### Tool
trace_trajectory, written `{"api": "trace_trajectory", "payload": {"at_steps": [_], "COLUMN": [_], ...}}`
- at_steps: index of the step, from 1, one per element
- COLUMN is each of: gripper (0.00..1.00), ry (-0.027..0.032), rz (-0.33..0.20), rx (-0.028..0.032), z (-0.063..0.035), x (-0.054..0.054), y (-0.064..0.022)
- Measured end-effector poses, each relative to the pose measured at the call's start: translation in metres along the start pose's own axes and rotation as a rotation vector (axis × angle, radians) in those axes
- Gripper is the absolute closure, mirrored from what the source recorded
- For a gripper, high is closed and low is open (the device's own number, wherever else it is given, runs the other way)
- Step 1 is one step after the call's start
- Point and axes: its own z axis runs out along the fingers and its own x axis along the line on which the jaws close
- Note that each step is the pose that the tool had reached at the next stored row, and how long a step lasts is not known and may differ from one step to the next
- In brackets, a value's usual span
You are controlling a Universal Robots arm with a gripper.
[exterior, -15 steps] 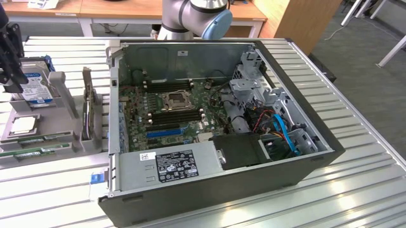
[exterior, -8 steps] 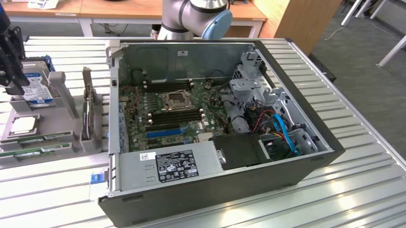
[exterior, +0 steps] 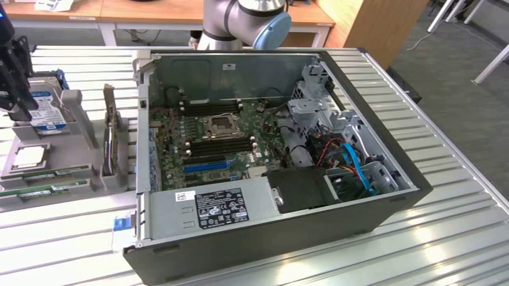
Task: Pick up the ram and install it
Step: 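Pick up the ram and move it above insertion slot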
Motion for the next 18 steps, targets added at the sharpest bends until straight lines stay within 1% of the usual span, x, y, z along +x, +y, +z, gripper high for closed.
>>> {"api": "trace_trajectory", "payload": {"at_steps": [18], "gripper": [0.69], "ry": [0.0000], "rz": [0.000], "rx": [0.0000], "z": [0.0104], "x": [0.0002], "y": [-0.0003]}}
